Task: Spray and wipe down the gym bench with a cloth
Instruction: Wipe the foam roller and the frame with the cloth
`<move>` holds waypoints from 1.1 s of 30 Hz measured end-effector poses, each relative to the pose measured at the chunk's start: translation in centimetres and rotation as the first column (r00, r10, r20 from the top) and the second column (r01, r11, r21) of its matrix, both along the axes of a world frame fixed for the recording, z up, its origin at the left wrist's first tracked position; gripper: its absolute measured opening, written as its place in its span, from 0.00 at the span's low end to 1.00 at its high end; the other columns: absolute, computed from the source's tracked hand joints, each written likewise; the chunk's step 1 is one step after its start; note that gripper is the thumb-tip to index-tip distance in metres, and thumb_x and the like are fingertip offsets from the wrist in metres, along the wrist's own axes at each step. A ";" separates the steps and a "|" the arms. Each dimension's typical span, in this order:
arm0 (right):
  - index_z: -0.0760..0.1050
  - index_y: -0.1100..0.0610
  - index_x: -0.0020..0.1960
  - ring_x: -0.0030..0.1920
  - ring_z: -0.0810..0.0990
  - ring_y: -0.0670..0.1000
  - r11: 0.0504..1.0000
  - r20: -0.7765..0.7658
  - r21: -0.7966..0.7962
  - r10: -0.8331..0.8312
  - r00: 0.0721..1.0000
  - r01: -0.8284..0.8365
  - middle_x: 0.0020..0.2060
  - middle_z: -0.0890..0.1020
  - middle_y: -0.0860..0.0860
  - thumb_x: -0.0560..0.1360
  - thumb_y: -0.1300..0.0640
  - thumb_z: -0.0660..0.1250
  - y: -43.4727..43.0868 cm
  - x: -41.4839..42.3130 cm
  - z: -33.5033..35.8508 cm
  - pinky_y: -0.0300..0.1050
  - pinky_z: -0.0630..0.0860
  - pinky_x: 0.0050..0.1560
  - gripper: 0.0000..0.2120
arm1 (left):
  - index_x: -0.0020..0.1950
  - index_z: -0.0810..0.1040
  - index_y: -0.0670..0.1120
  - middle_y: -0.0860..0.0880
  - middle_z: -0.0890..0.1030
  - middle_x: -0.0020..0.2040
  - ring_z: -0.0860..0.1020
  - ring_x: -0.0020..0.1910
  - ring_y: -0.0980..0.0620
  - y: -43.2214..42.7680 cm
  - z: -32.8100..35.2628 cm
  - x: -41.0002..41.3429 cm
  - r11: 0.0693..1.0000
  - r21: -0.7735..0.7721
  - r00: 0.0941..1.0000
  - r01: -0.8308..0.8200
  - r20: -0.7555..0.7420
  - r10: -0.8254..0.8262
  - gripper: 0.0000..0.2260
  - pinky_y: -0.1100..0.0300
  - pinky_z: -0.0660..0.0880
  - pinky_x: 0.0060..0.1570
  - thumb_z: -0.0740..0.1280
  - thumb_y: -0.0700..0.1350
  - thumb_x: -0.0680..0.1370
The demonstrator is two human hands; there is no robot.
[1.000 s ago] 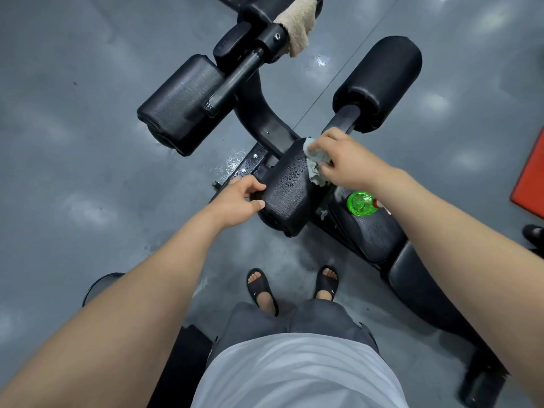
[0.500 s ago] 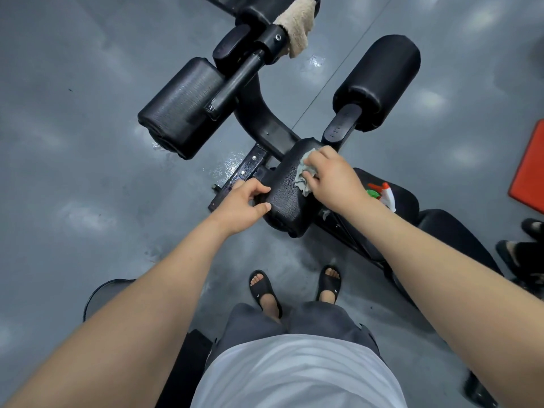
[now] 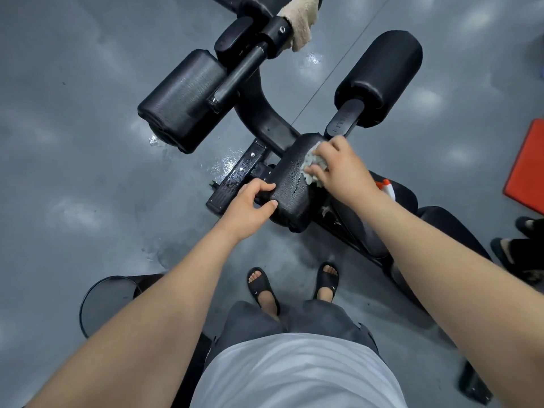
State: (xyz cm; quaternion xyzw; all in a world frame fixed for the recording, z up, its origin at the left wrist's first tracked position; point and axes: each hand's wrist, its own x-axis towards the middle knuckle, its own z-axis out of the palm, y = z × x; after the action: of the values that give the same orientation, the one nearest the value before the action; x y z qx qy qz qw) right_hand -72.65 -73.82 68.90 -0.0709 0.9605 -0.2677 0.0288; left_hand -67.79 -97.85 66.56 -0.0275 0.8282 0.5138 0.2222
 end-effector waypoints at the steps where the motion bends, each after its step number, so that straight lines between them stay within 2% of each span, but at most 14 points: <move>1: 0.76 0.59 0.58 0.48 0.75 0.55 0.998 -0.003 -0.017 -0.055 0.999 0.054 0.54 0.72 0.56 0.77 0.49 0.72 -0.1 -0.4 -0.1 0.46 0.72 0.48 0.17 | 0.51 0.75 0.70 0.55 0.76 0.65 0.75 0.64 0.59 0.0 -0.1 0.1 1.000 0.003 1.000 -0.005 0.004 0.005 0.15 0.63 0.67 0.65 0.71 0.48 0.77; 3: 0.77 0.60 0.59 0.51 0.76 0.58 0.990 -0.001 -0.053 -0.132 0.991 0.132 0.54 0.73 0.56 0.78 0.49 0.71 -0.6 -0.5 -0.5 0.50 0.75 0.52 0.16 | 0.52 0.75 0.68 0.53 0.76 0.65 0.75 0.63 0.59 0.0 -0.1 0.2 1.000 0.002 1.000 -0.015 0.008 0.015 0.16 0.67 0.66 0.63 0.71 0.46 0.78; 5: 0.78 0.60 0.60 0.52 0.77 0.60 0.987 -0.005 -0.062 -0.151 0.988 0.151 0.54 0.73 0.57 0.78 0.51 0.70 -1.3 0.3 -0.7 0.48 0.74 0.53 0.16 | 0.52 0.74 0.67 0.53 0.75 0.64 0.75 0.62 0.59 -0.2 -0.2 0.1 1.000 -0.009 1.000 -0.008 0.007 0.008 0.16 0.67 0.66 0.62 0.72 0.45 0.77; 8: 0.78 0.61 0.62 0.52 0.78 0.58 0.994 -0.044 -0.076 -0.082 0.996 0.079 0.54 0.75 0.57 0.78 0.52 0.70 -2.1 2.4 -1.0 0.44 0.72 0.53 0.17 | 0.51 0.75 0.67 0.54 0.73 0.62 0.76 0.60 0.58 -0.2 -0.2 -0.3 1.000 -0.016 1.000 0.022 0.010 -0.022 0.14 0.65 0.68 0.61 0.72 0.47 0.76; 11: 0.79 0.62 0.63 0.52 0.78 0.55 0.995 -0.053 -0.102 -0.010 0.999 0.004 0.53 0.75 0.55 0.80 0.53 0.68 -2.5 4.2 -0.9 0.38 0.69 0.54 0.17 | 0.48 0.78 0.67 0.49 0.76 0.62 0.78 0.57 0.56 -0.2 -0.1 -1.3 1.000 0.017 0.999 0.017 0.036 -0.018 0.08 0.62 0.72 0.61 0.69 0.53 0.74; 15: 0.79 0.63 0.59 0.50 0.78 0.54 0.986 -0.083 -0.140 0.076 0.994 -0.087 0.50 0.75 0.56 0.78 0.57 0.70 -3.2 5.6 -1.0 0.32 0.66 0.52 0.13 | 0.46 0.77 0.65 0.42 0.78 0.61 0.78 0.50 0.56 -0.4 -0.1 -2.7 0.999 -0.003 0.998 0.045 0.054 -0.045 0.11 0.57 0.74 0.59 0.66 0.46 0.79; 17: 0.77 0.61 0.58 0.49 0.78 0.55 0.979 -0.082 -0.128 0.147 0.986 -0.156 0.50 0.75 0.56 0.77 0.56 0.71 -3.4 5.9 -1.2 0.38 0.72 0.50 0.12 | 0.49 0.75 0.66 0.44 0.76 0.62 0.77 0.50 0.57 -0.4 -0.2 -3.1 0.997 -0.039 0.997 0.061 0.058 -0.058 0.11 0.58 0.73 0.61 0.67 0.47 0.80; 19: 0.76 0.58 0.57 0.46 0.79 0.57 0.983 -0.065 -0.042 0.179 0.982 -0.181 0.51 0.75 0.54 0.78 0.51 0.69 -3.4 6.1 -1.2 0.49 0.78 0.42 0.13 | 0.58 0.75 0.61 0.47 0.73 0.64 0.77 0.55 0.56 -0.3 -0.4 -2.9 0.998 -0.039 0.995 0.044 0.087 -0.040 0.10 0.59 0.72 0.63 0.68 0.47 0.81; 22: 0.74 0.55 0.53 0.42 0.80 0.58 0.974 -0.137 0.148 0.191 0.972 -0.171 0.46 0.76 0.51 0.77 0.45 0.67 -2.9 5.4 -1.1 0.51 0.76 0.34 0.14 | 0.66 0.75 0.53 0.49 0.70 0.66 0.74 0.62 0.60 -0.1 -0.7 -2.4 0.998 -0.047 0.997 0.039 0.072 -0.036 0.14 0.59 0.69 0.71 0.68 0.46 0.81; 24: 0.73 0.55 0.51 0.42 0.80 0.58 0.976 -0.170 0.163 0.171 0.971 -0.143 0.43 0.77 0.51 0.76 0.45 0.67 -2.5 4.6 -1.0 0.50 0.74 0.36 0.13 | 0.64 0.75 0.55 0.50 0.70 0.65 0.73 0.63 0.63 -0.1 -0.7 -2.3 0.998 -0.047 0.998 0.039 0.049 -0.037 0.12 0.57 0.67 0.73 0.69 0.46 0.81; 27: 0.72 0.53 0.54 0.44 0.79 0.59 0.985 -0.162 0.174 0.049 0.986 -0.020 0.44 0.79 0.52 0.77 0.45 0.64 -1.9 3.5 -0.9 0.51 0.75 0.37 0.13 | 0.57 0.76 0.61 0.53 0.70 0.62 0.75 0.64 0.59 0.1 -0.7 -2.3 0.999 -0.043 0.998 0.018 0.062 -0.015 0.10 0.54 0.67 0.74 0.70 0.47 0.80; 30: 0.72 0.54 0.51 0.41 0.80 0.61 0.981 -0.169 0.190 -0.006 0.986 0.038 0.41 0.78 0.53 0.78 0.49 0.62 -2.4 3.8 -1.2 0.48 0.70 0.30 0.08 | 0.54 0.76 0.63 0.57 0.69 0.60 0.76 0.64 0.57 0.2 -0.3 -2.5 0.998 -0.051 0.996 0.025 0.083 -0.021 0.10 0.52 0.69 0.73 0.72 0.50 0.77; 33: 0.71 0.55 0.48 0.37 0.79 0.61 0.987 -0.159 0.156 -0.011 0.987 0.036 0.38 0.76 0.54 0.78 0.47 0.64 -3.6 5.6 -1.4 0.45 0.64 0.28 0.10 | 0.52 0.77 0.61 0.53 0.70 0.60 0.77 0.62 0.57 0.2 0.1 -2.9 0.998 -0.054 0.995 0.025 0.101 -0.019 0.09 0.53 0.69 0.72 0.72 0.49 0.77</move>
State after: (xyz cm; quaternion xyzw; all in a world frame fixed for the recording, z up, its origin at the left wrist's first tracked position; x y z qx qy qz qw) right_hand -67.09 -77.40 67.49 -0.0778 0.9787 -0.1845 -0.0449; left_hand -70.74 -97.65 66.68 -0.0501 0.8302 0.4862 0.2682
